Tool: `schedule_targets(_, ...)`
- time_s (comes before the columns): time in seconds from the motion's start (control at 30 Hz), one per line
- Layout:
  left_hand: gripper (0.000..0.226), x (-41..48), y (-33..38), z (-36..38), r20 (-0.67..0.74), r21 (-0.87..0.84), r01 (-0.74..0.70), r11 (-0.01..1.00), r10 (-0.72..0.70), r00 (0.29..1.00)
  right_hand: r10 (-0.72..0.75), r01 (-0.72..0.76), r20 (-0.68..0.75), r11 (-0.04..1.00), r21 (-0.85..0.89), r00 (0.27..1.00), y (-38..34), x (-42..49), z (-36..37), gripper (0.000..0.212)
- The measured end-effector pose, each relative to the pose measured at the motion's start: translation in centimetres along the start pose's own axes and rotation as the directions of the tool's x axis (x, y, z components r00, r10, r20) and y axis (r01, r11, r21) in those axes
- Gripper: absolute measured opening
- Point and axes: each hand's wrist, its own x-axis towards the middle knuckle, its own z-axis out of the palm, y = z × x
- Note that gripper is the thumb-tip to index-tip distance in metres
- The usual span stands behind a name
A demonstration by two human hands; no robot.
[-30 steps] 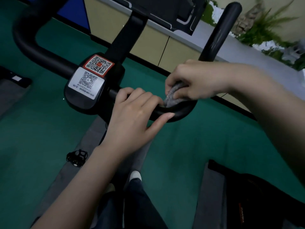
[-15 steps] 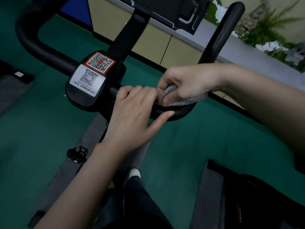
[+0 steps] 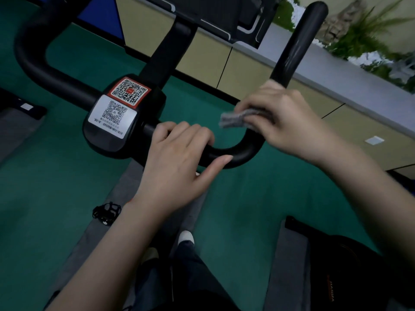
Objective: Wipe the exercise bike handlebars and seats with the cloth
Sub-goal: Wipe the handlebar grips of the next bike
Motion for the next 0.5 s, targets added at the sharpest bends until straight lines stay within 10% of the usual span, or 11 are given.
schedule_targets(0.23,0.035,-0.1,0.0,0.2,-0.015,0.013,0.003,1.000,-0.003,1.000,0.431,-0.130,-0.675,0.884,0.449,0.599,-2.9,-3.8,6.7,0.021)
schedule_targets(0.37,0.037,-0.1,0.0,0.3,-0.015,0.022,-0.005,1.000,0.005,1.000,0.760,-0.056,-0.626,0.643,0.764,0.175,-4.6,-2.6,8.3,0.019)
schedule_targets(0.5,0.037,-0.1,0.0,0.2,-0.006,0.037,-0.009,0.999,0.009,1.000,0.899,0.035,-0.439,0.438,0.898,0.010,-7.5,-2.9,10.0,0.017)
